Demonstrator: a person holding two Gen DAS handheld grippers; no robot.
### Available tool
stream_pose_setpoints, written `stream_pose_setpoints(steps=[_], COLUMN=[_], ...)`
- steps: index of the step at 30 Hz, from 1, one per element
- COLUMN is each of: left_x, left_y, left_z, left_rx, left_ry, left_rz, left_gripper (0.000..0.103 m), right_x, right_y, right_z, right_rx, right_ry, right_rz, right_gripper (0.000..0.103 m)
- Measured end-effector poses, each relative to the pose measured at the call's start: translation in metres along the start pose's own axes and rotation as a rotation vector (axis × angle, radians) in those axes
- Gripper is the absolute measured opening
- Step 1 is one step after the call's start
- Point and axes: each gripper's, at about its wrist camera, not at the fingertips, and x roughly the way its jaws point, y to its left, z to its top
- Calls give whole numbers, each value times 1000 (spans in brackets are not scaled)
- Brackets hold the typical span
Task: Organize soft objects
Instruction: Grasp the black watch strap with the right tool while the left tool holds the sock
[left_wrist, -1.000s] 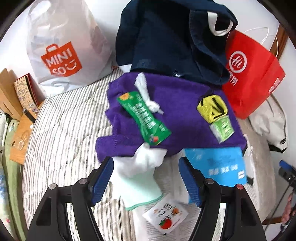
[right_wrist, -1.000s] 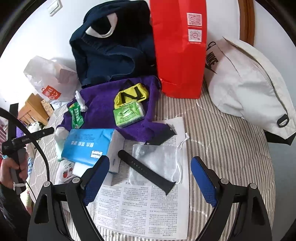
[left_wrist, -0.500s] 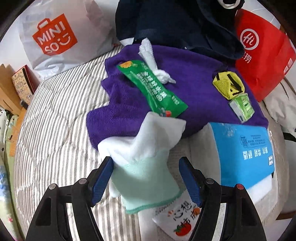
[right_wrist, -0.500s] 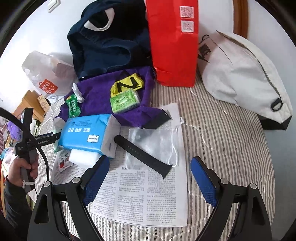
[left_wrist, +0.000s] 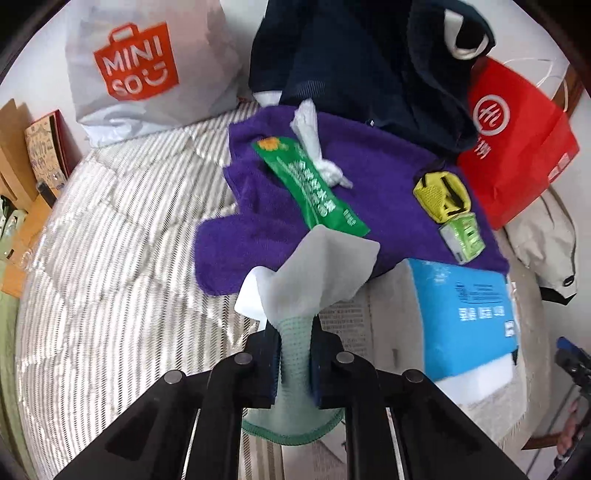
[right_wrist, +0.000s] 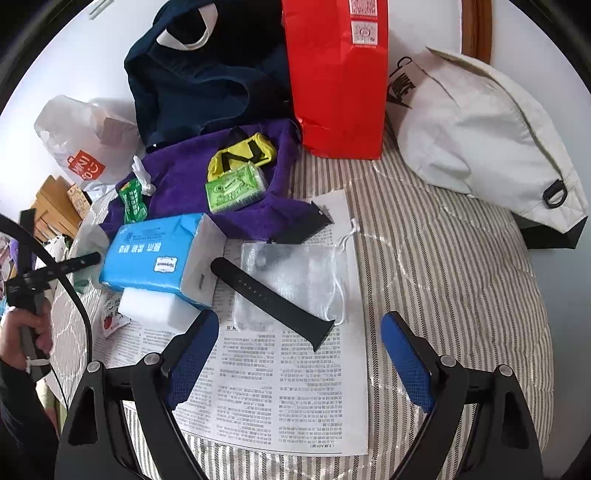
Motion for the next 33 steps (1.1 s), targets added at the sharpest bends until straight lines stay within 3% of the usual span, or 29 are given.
stream_pose_setpoints(steps=[12, 19, 23, 25, 26, 29, 33], left_x=[-20, -20, -19, -19, -19, -20, -21], left_y=[-4, -9, -9, -9, -8, -9, -9], left_z=[-2, -6, -8, -9, -10, -11, -12], left_rx=[4, 6, 4, -1, -4, 4, 1], left_ry=[-24, -16, -11, -8, -7, -9, -13], left_rz=[-26, -37, -41, -48, -53, -53, -66], left_gripper=[12, 12, 13, 13, 13, 13, 13], right_x=[38, 66, 87, 92, 93, 91, 79], right_y=[6, 27, 37, 42, 44, 38, 32], right_z=[-8, -2, -1, -4, -4, 2, 0], right_rx=[-116, -259, -344, -396, -412, -354, -282], right_ry=[7, -4, 37, 20, 20, 41, 70], right_rz=[44, 56, 74, 53, 51, 57, 70], right_gripper=[87, 68, 42, 40, 33, 24, 22])
